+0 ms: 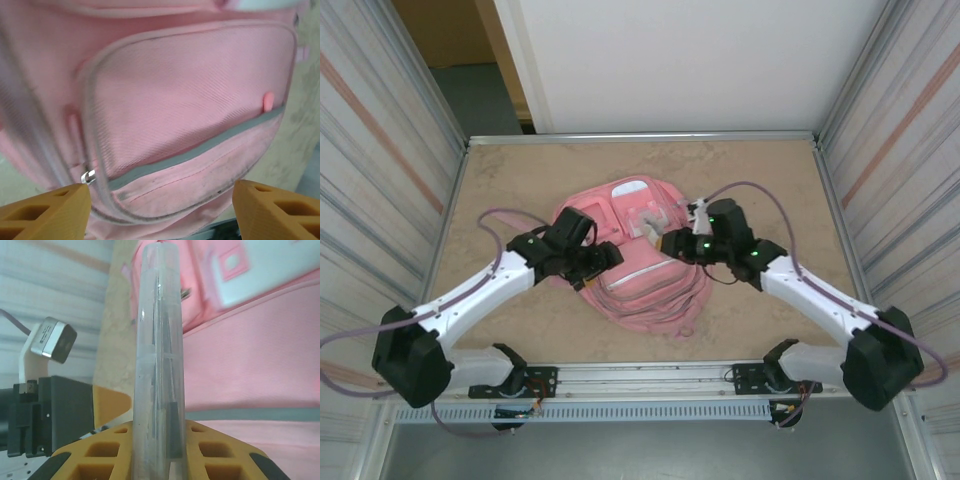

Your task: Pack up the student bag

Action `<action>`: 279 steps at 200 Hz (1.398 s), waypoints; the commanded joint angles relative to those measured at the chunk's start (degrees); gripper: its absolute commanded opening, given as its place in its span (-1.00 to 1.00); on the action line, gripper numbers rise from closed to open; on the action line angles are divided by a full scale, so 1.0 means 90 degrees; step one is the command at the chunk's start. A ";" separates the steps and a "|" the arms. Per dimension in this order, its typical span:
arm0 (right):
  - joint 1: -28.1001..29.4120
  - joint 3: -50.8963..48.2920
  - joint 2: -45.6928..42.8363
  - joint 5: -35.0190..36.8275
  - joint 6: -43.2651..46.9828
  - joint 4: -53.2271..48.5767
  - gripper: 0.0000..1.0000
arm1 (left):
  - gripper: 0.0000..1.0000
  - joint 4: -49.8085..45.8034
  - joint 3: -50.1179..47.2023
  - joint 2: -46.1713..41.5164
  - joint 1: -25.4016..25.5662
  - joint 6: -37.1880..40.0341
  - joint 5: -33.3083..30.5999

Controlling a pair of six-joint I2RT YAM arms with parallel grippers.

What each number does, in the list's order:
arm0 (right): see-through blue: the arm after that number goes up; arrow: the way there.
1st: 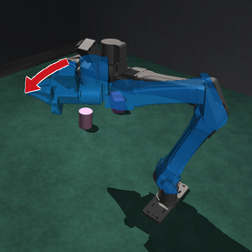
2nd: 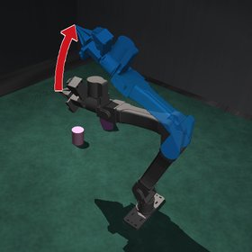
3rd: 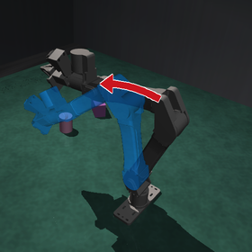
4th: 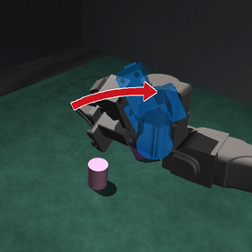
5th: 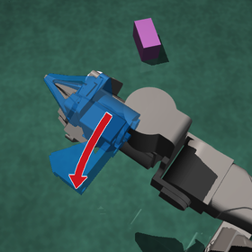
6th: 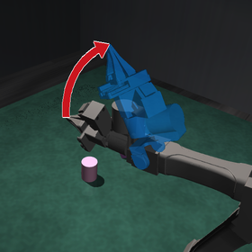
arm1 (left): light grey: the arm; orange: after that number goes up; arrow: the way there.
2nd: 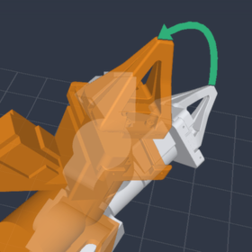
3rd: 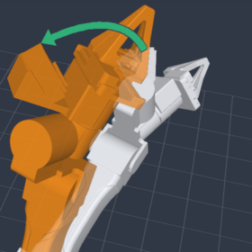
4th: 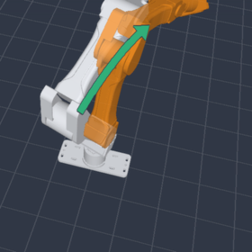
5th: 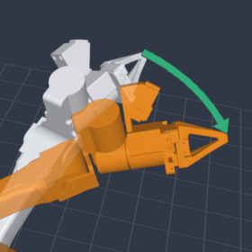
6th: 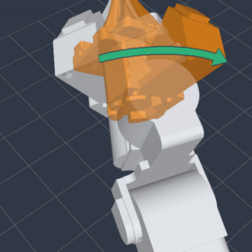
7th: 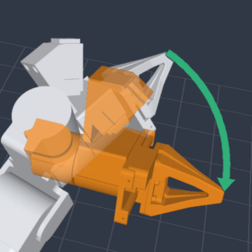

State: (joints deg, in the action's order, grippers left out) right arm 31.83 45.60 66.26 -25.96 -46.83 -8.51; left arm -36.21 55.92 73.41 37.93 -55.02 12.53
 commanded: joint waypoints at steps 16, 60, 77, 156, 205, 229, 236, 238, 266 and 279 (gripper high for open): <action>-0.1206 -0.0112 -0.0938 -0.0548 0.1037 -0.1593 -0.63 | 0.44 -0.0442 0.1023 0.0701 0.0581 0.3975 -0.0290; -0.2037 -0.0029 -0.1418 -0.1217 0.1581 -0.2635 -0.62 | 0.40 -0.0614 0.1432 0.1542 0.1990 0.6477 -0.1807; -0.2092 -0.0107 -0.1571 -0.1218 0.1673 -0.2755 -0.61 | 0.41 -0.0756 0.1551 0.1882 0.2263 0.6681 -0.2482; -0.2111 -0.0365 -0.1746 -0.1470 0.1419 -0.2452 -0.58 | -0.02 -0.0795 0.1849 0.2760 0.2484 0.6908 -0.3973; -0.2121 -0.0653 -0.2019 -0.1920 0.1623 -0.2821 -0.58 | -0.80 -0.0814 0.2273 0.2130 0.2386 0.6760 -0.3919; -0.2128 -0.0717 -0.2289 -0.2410 0.2230 -0.3454 -0.57 | -0.89 -0.0928 0.2583 0.1994 0.2091 0.6413 -0.3568; -0.2132 -0.0622 -0.2336 -0.2512 0.2461 -0.3786 -0.56 | -0.91 -0.0937 0.2611 0.1977 0.1994 0.6341 -0.3519; -0.2131 -0.0596 -0.2341 -0.2530 0.2525 -0.3882 -0.56 | -0.92 -0.0935 0.2621 0.1972 0.1962 0.6322 -0.3492; -0.1839 -0.0660 -0.2366 -0.3095 0.2517 -0.3888 -0.56 | -0.97 -0.1015 0.2881 0.1937 0.1523 0.6119 -0.2882; -0.1623 -0.0712 -0.2263 -0.3199 0.2374 -0.3663 -0.56 | -0.97 -0.1052 0.3006 0.1859 0.1443 0.5973 -0.2683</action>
State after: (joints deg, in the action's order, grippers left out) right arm 14.59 39.57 45.50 -48.53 -26.68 -41.54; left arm -45.25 79.44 93.23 52.62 2.26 -15.05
